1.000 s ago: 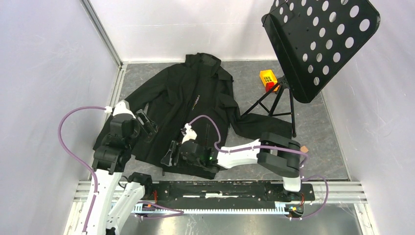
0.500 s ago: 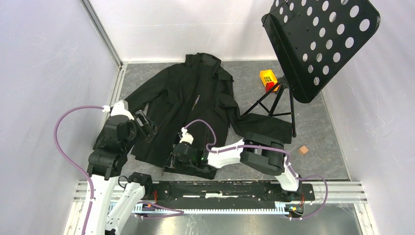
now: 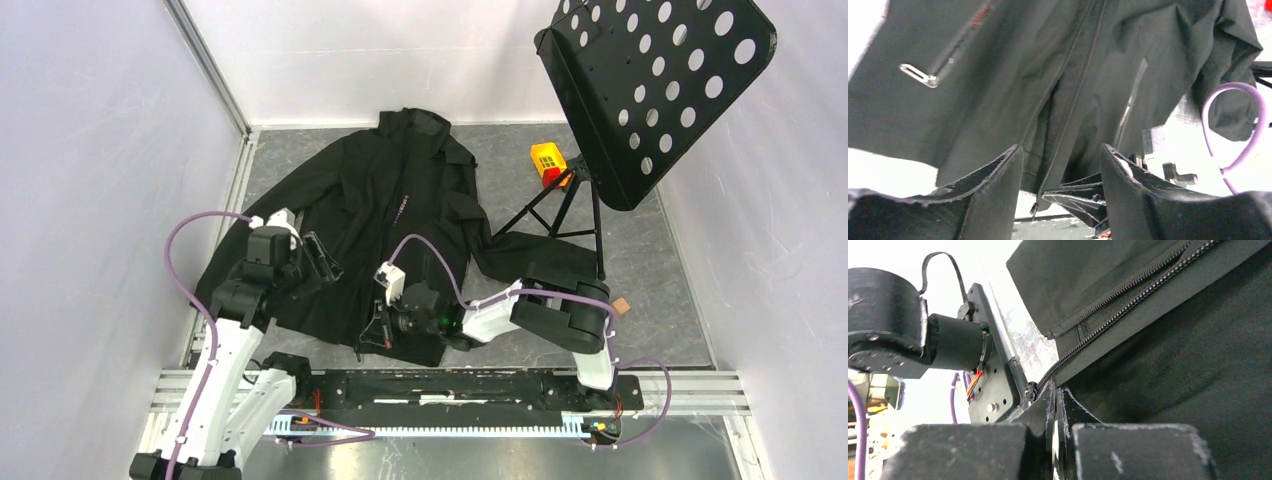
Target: Zip up the jacket
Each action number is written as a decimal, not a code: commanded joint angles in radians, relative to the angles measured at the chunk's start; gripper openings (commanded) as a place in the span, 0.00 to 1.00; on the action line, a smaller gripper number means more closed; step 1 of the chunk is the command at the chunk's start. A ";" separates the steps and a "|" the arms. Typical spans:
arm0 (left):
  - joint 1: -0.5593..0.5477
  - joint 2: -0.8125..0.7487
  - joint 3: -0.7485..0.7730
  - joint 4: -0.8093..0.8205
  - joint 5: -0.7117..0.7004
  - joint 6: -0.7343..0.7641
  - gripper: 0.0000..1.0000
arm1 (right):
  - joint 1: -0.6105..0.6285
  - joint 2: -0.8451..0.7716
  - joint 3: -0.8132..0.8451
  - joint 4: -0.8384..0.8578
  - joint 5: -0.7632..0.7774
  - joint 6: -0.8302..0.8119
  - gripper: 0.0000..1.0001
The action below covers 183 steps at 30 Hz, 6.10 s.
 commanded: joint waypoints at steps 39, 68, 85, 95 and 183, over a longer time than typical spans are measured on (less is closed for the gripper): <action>-0.137 0.076 -0.377 0.473 0.221 -0.238 0.31 | -0.101 -0.051 -0.133 0.325 -0.172 -0.011 0.00; -0.135 0.021 -0.463 0.814 0.503 -0.337 0.02 | -0.196 -0.181 -0.301 0.491 -0.243 0.006 0.36; -0.152 0.046 -0.256 0.398 0.262 -0.188 0.57 | -0.198 -0.149 -0.273 0.530 -0.204 0.152 0.00; -0.325 0.144 -0.055 0.108 -0.064 -0.106 0.58 | -0.196 -0.176 -0.192 0.284 -0.143 0.224 0.00; -0.567 0.033 -0.392 1.136 0.250 -0.438 0.02 | -0.232 -0.536 -0.562 0.649 -0.137 -0.051 0.44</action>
